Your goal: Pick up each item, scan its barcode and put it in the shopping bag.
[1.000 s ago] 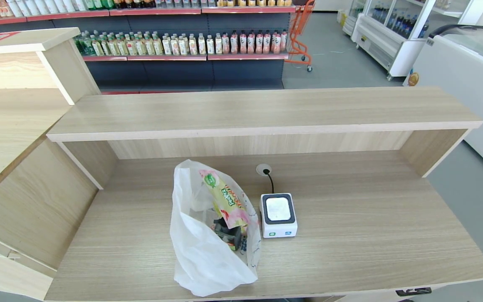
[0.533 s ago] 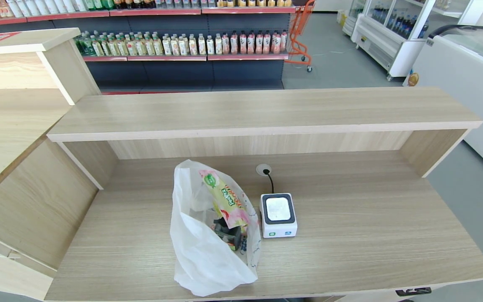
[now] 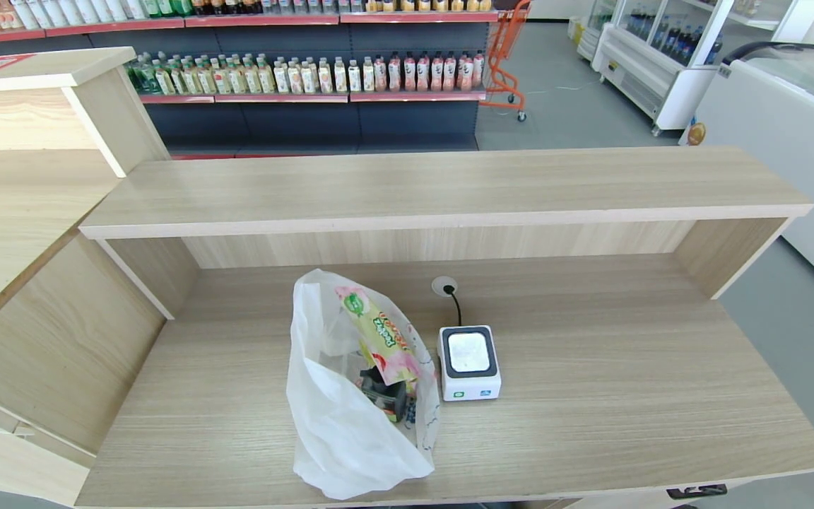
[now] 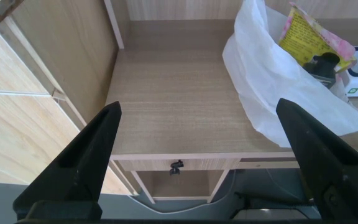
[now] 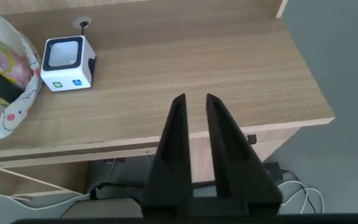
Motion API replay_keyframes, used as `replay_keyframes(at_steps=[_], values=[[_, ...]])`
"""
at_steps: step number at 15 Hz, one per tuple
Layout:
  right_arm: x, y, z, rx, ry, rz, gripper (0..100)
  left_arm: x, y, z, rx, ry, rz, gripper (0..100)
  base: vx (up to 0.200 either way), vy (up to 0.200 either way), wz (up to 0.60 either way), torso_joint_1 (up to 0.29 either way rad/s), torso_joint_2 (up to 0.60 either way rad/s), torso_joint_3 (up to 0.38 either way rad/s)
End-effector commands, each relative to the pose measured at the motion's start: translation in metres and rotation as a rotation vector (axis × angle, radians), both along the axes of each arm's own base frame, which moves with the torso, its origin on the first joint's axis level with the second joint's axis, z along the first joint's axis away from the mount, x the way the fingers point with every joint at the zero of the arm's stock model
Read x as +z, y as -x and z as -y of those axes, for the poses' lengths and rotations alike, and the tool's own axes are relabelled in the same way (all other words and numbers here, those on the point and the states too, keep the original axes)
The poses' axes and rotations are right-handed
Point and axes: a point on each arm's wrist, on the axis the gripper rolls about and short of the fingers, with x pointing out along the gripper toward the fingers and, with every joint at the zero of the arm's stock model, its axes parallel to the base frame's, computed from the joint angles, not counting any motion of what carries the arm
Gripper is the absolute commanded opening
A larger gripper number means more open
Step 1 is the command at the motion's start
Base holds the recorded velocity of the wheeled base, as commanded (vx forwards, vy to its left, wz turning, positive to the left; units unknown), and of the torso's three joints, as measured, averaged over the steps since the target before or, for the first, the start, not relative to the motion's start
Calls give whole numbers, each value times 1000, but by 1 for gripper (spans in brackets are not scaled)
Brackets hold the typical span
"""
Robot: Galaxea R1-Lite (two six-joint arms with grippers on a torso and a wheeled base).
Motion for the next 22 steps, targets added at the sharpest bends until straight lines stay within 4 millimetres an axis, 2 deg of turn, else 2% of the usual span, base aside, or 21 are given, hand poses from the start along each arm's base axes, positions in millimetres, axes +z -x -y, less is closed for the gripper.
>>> replay_keyframes(at_steps=[1,11,14,22], values=[[0,0,0,-4,-22,-5,0,0,0,0,1,-1,0,100,0,0,0,0,0,0],[0,0,0,-9,-34,-4,0,0,0,0,0,0,0,100,0,0,0,0,0,0],[0,0,0,-9,-34,-4,0,0,0,0,1,0,0,100,200,0,0,-1,-2,4],[0,0,0,-10,-34,-4,0,0,0,0,0,0,0,100,0,0,0,0,0,0]])
